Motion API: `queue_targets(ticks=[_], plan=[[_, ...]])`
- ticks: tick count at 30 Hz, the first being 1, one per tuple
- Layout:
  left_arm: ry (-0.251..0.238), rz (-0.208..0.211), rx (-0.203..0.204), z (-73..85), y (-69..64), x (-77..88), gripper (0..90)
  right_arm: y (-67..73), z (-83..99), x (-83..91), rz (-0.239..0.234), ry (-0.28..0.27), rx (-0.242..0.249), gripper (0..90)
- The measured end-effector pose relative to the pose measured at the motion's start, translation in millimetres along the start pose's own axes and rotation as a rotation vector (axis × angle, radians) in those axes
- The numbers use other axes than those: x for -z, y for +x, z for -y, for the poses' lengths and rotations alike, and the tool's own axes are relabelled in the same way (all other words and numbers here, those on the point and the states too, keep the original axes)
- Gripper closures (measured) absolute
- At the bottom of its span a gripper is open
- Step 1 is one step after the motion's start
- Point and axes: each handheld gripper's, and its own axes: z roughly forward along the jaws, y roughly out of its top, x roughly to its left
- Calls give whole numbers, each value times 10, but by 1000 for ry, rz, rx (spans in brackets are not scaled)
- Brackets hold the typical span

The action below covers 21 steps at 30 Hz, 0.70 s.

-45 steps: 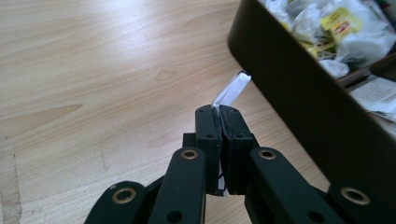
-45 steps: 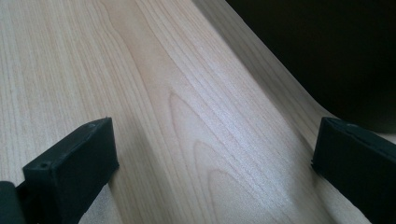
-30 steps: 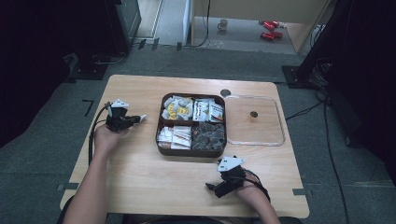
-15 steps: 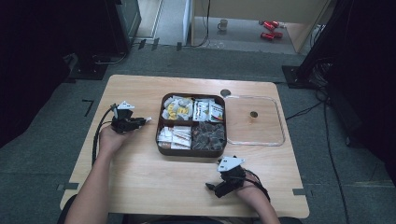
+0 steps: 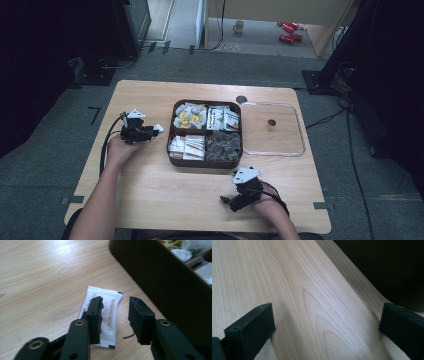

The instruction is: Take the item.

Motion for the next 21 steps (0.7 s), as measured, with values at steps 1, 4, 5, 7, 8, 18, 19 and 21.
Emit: queue_targets(ticks=[1, 4, 5, 7, 8, 18, 19, 21], plan=[[0, 0, -4, -4, -10, 11, 617, 0, 0, 0, 0, 0, 0, 0], [-10, 1, -8, -13, -28, 50, 579, 0, 0, 0, 0, 0, 0, 0], [-14, 4, -5, -19, -29, 73, 568, 0, 0, 0, 0, 0, 0, 0], [-35, 10, -1, -20, -42, 140, 546, 0, 0, 0, 0, 0, 0, 0], [-35, 10, -1, -20, -42, 140, 537, 0, 0, 0, 0, 0, 0, 0], [-81, 3, -11, 40, -109, 319, 464, 2, 1, 1, 0, 0, 1, 0], [-87, 6, -8, 47, -116, 332, 464, 3, 1, 1, -1, 0, 0, 0], [-88, 8, -10, 60, -128, 349, 445, 4, 2, 2, -1, 0, 1, 0]])
